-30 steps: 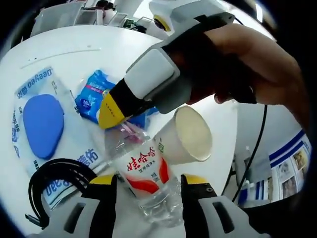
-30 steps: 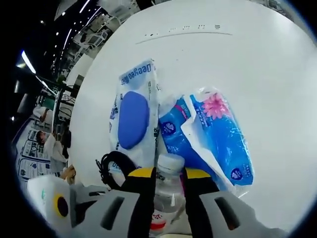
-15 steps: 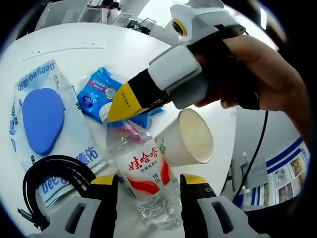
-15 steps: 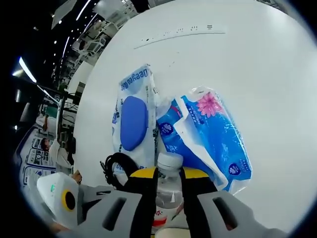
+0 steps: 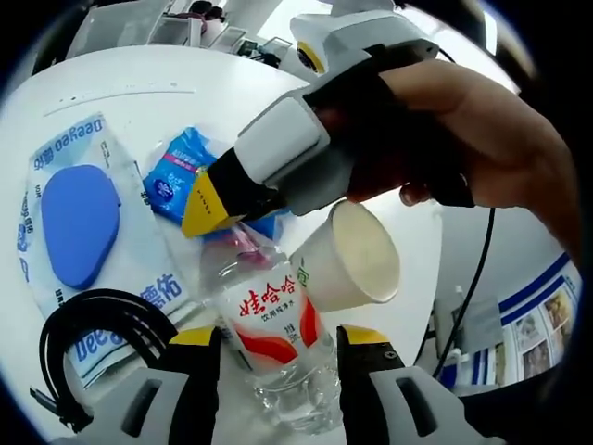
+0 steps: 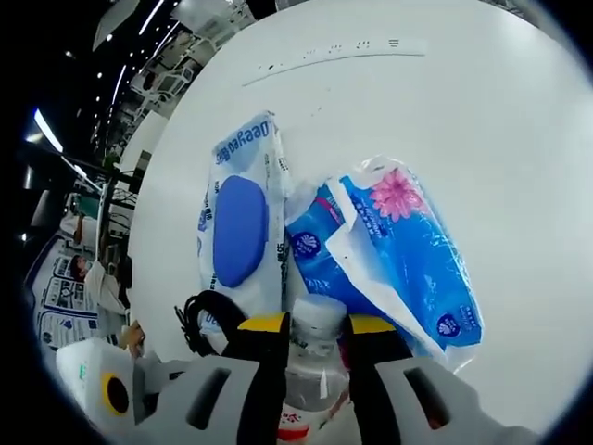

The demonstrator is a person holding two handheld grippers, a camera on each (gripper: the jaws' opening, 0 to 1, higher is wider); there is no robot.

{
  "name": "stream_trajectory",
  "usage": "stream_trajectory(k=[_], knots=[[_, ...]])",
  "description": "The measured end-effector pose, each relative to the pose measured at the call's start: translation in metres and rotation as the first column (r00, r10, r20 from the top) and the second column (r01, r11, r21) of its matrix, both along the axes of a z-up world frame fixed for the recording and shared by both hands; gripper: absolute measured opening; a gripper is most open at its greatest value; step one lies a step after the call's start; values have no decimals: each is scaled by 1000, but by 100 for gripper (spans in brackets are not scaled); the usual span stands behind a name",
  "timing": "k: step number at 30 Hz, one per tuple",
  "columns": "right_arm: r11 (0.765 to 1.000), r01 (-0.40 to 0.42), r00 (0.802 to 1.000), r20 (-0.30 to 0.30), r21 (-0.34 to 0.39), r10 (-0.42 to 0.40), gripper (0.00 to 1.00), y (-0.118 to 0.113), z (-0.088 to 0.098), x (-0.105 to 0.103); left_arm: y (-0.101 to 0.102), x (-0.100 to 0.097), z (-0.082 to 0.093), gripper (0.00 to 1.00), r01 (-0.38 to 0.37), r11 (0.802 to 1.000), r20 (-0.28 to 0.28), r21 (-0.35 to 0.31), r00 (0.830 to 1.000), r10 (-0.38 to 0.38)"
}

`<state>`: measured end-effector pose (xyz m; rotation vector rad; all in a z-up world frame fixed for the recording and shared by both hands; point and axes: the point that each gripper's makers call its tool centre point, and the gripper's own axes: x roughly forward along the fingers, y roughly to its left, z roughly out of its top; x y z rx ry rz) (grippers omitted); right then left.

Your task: Arrange the tabletop items into an orderly group along one side of the table until the central work area is clear of visible clutter.

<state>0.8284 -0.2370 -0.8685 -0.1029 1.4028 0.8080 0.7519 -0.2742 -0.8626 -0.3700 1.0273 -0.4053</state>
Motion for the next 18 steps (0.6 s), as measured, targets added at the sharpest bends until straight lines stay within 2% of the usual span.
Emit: stream_trajectory(k=[13,18], knots=[[1000,6,1000,-3,2,-6,18,1,0,-1,0,-1,0,49,8,1000,1,-2,1000,-8],[999,40,999,3,22,-40,18,-1,2,-1,-1,-1,1,48,9,1000,8,4,1000,-9]])
